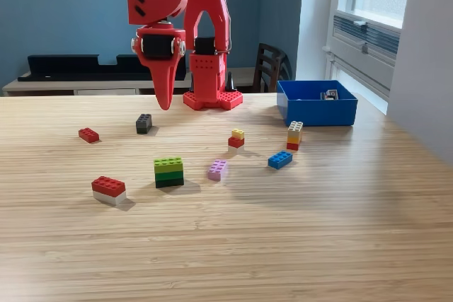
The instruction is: Grasp a lego block and put it in the bin.
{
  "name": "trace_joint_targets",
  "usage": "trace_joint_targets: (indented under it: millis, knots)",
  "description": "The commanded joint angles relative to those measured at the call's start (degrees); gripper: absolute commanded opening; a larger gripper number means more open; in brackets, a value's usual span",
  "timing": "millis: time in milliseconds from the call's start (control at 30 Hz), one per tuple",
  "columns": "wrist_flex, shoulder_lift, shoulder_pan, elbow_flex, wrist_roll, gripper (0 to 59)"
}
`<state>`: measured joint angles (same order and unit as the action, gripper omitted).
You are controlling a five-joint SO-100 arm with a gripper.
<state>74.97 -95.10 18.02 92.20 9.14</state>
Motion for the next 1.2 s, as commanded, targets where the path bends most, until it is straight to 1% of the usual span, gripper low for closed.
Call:
trace_joint_targets:
  millis: [33, 133, 267, 400, 667, 800, 1033, 1200]
  knots:
    - [-2.46, -4.04, -0.18, -2.37, 2.55, 15.5]
    - [-5.1, -3.87, -0.44, -2.46, 3.6, 20.4]
    - [-7.56, -3.69, -1.14, -3.16, 5.36, 23.4]
    - [-7.82, -1.32, -2.02, -5.36, 6.77, 23.6]
    - [-7.65, 13.89, -3.08, -14.94, 5.36, 23.3]
    - [-7.65, 19.78, -3.52, -18.63, 5.45, 23.6]
    - [-7.29, 27.25, -4.57, -25.14, 5.89, 23.4]
    - [-7.29, 31.29, -5.63, -27.86, 5.8, 23.4]
